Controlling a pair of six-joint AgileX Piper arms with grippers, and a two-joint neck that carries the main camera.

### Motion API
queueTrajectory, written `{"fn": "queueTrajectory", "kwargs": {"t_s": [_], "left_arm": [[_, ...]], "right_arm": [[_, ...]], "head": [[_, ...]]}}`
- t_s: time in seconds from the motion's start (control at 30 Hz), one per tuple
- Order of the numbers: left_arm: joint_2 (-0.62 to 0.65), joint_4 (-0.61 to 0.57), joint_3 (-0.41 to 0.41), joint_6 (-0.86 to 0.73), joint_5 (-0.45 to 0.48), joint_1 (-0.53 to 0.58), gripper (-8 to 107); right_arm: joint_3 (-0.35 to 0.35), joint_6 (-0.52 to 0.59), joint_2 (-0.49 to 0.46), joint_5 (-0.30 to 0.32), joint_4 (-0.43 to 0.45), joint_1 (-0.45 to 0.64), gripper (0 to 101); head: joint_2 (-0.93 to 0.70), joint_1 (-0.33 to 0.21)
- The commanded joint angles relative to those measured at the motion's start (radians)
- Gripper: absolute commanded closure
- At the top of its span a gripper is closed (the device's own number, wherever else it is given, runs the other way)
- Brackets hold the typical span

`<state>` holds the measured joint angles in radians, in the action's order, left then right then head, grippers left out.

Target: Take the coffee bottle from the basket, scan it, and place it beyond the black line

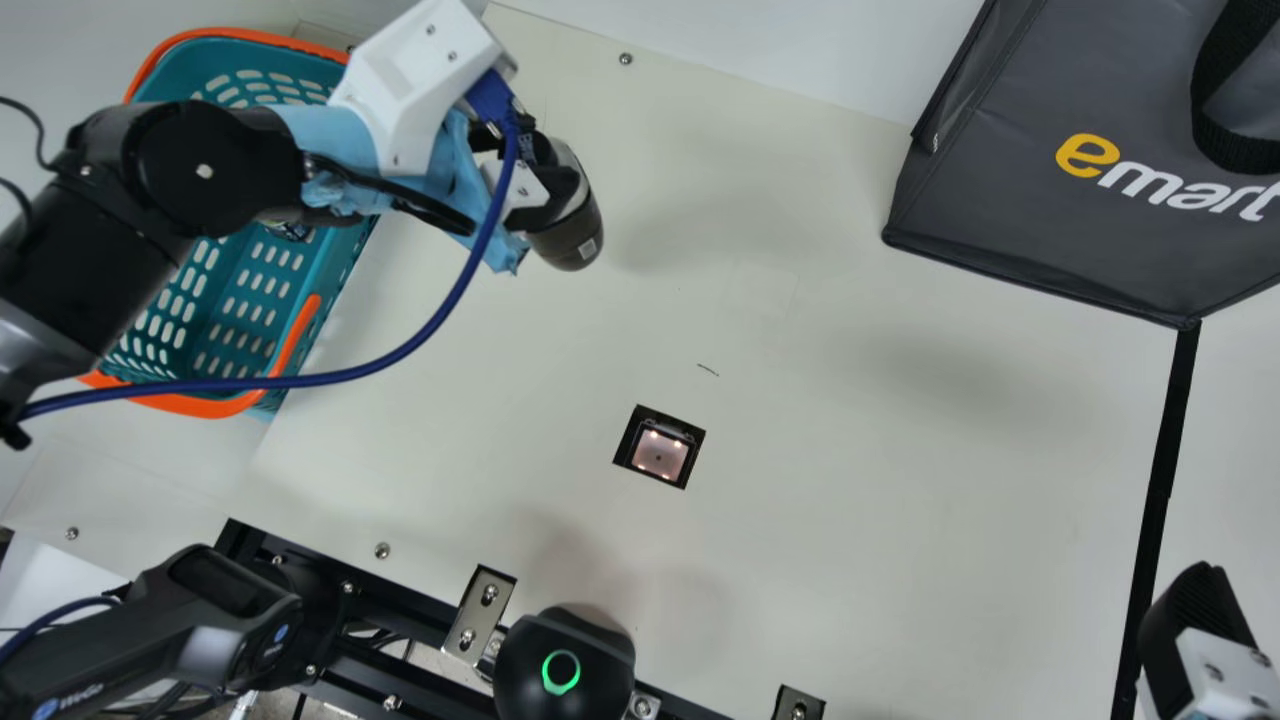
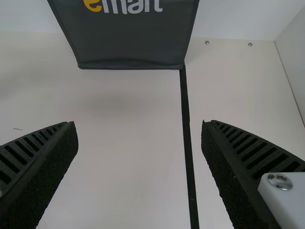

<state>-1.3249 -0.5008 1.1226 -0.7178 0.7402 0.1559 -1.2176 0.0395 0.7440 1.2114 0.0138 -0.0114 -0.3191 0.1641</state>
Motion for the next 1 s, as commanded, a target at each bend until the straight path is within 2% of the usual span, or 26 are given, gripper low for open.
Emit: {"fn": "queueTrajectory", "kwargs": {"t_s": [0.0,0.97], "left_arm": [[-0.003,-0.001,-0.005,0.002,-0.006,0.018,89],[-0.031,-0.043,-0.094,-0.008,-0.041,0.198,89]], "right_arm": [[0.000,0.000,0.000,0.000,0.000,0.000,11],[0.000,0.000,0.000,0.001,0.000,0.000,11]], "head": [[-0.002,-0.026],[-0.002,-0.026]]}}
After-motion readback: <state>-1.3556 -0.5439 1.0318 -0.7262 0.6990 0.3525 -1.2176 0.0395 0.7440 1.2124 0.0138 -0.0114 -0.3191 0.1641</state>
